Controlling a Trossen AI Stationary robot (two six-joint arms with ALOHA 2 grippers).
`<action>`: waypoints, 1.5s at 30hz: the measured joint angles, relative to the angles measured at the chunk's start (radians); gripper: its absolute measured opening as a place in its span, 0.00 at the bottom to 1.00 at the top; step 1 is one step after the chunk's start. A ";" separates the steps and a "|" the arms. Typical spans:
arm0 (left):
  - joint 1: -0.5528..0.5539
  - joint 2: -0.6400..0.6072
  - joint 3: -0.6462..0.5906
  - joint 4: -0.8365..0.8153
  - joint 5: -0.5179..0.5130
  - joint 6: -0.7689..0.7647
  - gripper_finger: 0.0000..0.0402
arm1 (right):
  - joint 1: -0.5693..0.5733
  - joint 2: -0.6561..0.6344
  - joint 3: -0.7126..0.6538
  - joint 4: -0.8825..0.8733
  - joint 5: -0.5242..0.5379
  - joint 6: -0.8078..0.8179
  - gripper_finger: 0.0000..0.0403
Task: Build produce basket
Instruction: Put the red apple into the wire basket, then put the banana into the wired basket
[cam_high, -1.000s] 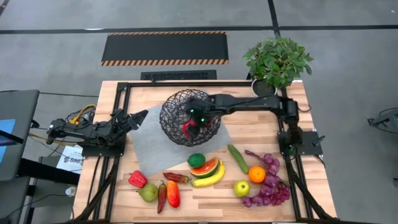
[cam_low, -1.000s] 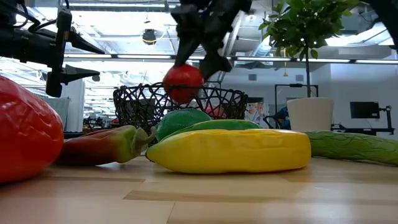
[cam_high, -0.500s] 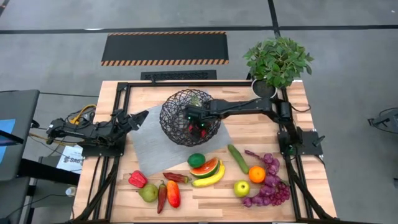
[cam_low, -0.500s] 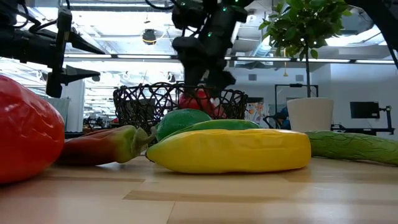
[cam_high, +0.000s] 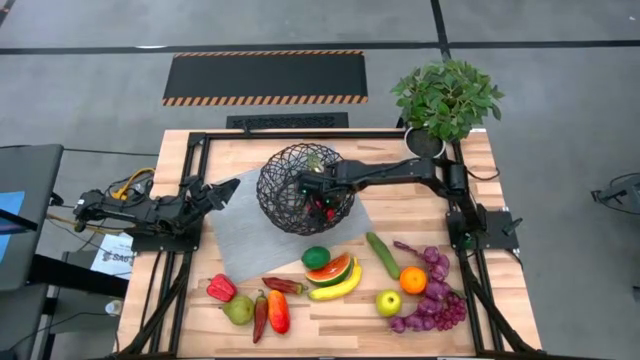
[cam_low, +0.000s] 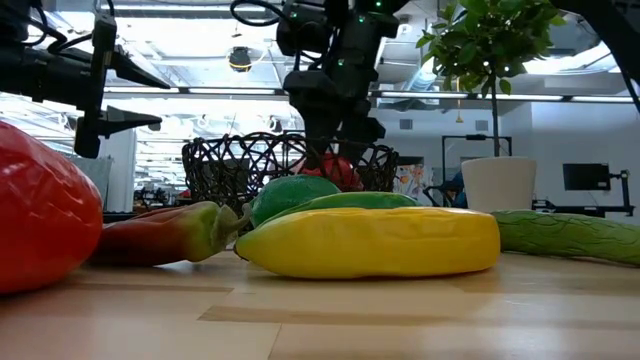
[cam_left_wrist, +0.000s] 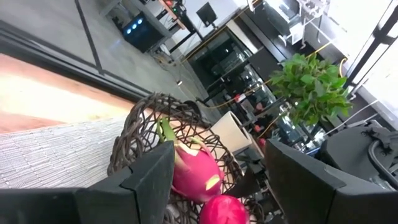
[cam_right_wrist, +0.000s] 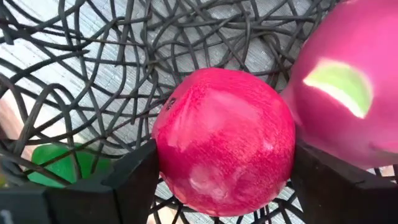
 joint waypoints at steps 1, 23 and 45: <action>0.000 0.000 0.000 0.000 -0.001 0.000 0.59 | 0.000 0.000 0.000 0.001 0.000 0.000 0.83; 0.000 0.000 0.000 -0.001 0.001 0.010 0.64 | -0.005 -0.013 0.053 -0.099 -0.032 -0.001 0.98; 0.000 0.000 0.000 0.007 0.234 0.011 0.72 | 0.266 -0.013 0.408 -0.531 -0.029 -0.054 0.97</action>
